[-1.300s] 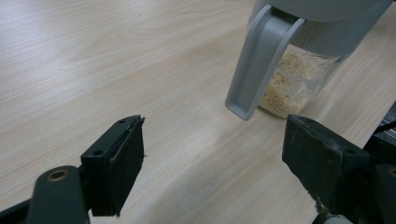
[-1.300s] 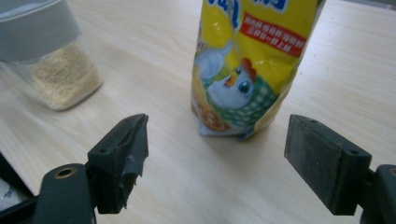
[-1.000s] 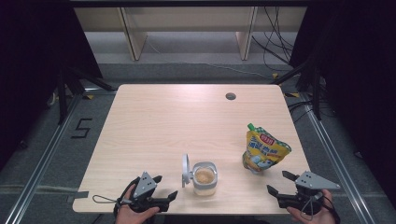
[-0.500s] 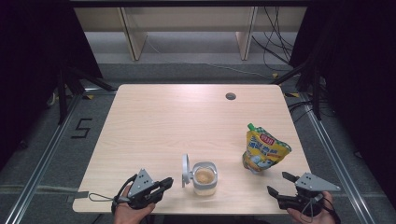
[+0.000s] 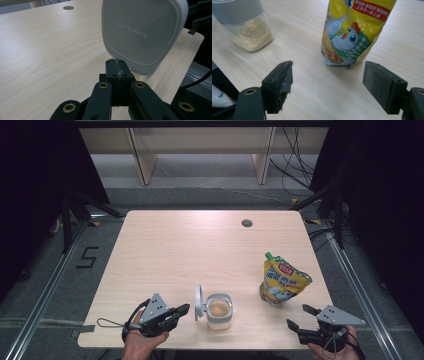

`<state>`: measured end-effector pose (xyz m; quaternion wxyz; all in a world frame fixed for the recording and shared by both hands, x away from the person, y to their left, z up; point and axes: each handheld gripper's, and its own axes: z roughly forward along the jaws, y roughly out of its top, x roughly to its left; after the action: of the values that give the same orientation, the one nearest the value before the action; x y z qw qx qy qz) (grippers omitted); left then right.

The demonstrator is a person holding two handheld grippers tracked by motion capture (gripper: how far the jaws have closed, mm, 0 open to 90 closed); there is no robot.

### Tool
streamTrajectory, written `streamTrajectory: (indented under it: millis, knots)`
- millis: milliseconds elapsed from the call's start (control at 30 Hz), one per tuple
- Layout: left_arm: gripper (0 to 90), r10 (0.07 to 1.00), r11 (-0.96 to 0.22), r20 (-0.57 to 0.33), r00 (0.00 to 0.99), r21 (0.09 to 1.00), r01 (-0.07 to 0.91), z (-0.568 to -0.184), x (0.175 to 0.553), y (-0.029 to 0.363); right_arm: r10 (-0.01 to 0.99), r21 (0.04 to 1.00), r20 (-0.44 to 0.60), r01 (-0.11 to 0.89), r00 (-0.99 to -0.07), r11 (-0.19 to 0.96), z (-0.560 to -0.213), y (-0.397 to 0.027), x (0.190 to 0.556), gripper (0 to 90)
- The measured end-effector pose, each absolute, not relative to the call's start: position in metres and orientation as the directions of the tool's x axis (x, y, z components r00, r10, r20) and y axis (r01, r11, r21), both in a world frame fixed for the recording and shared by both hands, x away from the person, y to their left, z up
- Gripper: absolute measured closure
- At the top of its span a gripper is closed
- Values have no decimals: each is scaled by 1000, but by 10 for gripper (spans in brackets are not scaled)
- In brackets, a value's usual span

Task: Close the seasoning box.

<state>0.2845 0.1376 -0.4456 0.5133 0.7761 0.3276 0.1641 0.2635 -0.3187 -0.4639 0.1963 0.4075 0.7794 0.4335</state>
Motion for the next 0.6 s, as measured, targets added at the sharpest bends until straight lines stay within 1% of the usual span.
streamTrajectory:
  millis: [67,133,167,200,233,267,367,400,467,500,600]
  knots:
    - [892,682,-253,-86,726,904,345,-443,286,135,798,840,21,444,-602,312,-464,-320,265,251]
    - [891,676,-268,-71,733,903,334,-441,287,133,797,837,28,450,-604,311,-465,-320,265,250]
    - [892,678,-264,-80,731,901,344,-440,286,132,795,839,27,446,-605,311,-465,-320,265,251]
    - [891,672,-272,-74,737,901,339,-439,286,130,796,839,12,439,-605,321,-464,-321,264,251]
    - [892,668,-270,-72,741,904,331,-439,286,129,797,843,19,438,-603,311,-465,-320,264,250]
    - [891,665,-266,-81,743,903,336,-439,285,128,805,831,52,473,-591,294,-465,-319,262,250]
    - [891,658,-283,-59,751,905,319,-435,285,126,804,829,54,475,-592,294,-465,-318,262,250]
    - [891,659,-270,-74,749,906,327,-434,284,124,804,829,55,475,-593,294,-465,-318,262,251]
    - [891,653,-286,-54,756,906,312,-431,284,124,803,829,60,478,-593,291,-465,-318,262,251]
    - [891,652,-275,-63,756,909,313,-430,284,123,802,830,55,474,-595,295,-466,-318,262,251]
    - [891,649,-288,-46,759,909,302,-427,284,122,796,832,37,459,-605,311,-466,-319,263,251]
